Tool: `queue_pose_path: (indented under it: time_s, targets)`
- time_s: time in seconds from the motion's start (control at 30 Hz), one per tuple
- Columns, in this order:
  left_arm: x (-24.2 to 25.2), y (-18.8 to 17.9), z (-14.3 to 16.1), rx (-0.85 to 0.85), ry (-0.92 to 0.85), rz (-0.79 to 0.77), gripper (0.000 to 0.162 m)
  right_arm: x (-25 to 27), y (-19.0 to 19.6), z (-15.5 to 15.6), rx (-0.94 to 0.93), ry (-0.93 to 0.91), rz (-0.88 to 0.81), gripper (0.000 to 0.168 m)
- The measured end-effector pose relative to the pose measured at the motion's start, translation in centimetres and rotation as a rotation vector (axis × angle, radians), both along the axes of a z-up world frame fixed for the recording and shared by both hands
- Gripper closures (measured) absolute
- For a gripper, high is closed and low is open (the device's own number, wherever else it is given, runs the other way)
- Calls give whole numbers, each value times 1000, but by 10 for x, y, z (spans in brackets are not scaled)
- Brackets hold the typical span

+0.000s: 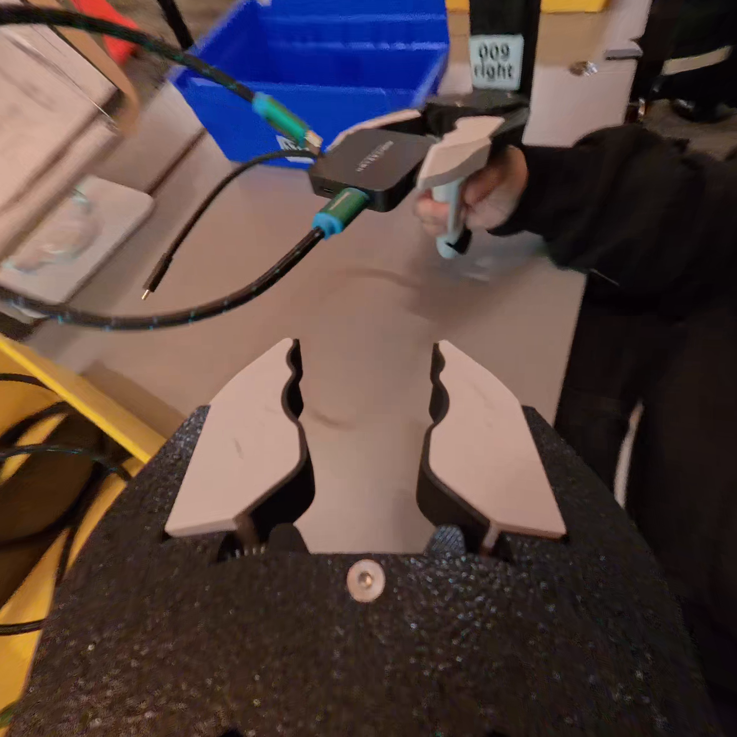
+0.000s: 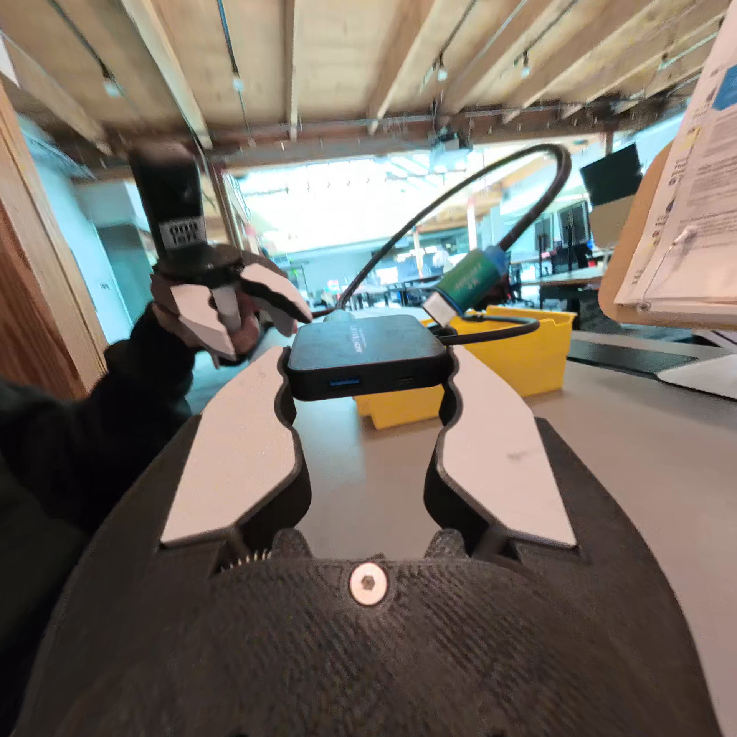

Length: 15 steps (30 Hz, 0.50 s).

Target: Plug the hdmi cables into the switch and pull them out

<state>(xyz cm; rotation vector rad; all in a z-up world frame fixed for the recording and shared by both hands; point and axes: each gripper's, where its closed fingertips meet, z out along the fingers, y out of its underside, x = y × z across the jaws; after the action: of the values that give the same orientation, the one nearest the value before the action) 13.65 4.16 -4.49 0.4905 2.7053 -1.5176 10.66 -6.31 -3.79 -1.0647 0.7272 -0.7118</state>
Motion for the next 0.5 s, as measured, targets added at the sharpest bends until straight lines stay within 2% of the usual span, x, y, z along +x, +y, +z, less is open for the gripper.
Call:
queue_pose_path:
  time_s: [0.07, 0.2, 0.3, 0.4, 0.5]
  targets:
    - [-1, -11, 17, -112, -62, 34, 103, -3, 0, 5, 27, -36, 20, 96]
    - [-26, -24, 35, -257, -195, -23, 116, -12, 14, 7, -22, -94, 94, 96]
    - [-36, -25, 22, -201, -249, -90, 120, -19, 28, 5, -86, -125, 150, 96]
    - [-34, -25, 15, -153, -231, -76, 130, -20, 32, 3, -138, -142, 141, 96]
    - [-37, -24, 12, -139, -206, -92, 131, -19, 35, -1, -226, -157, 106, 96]
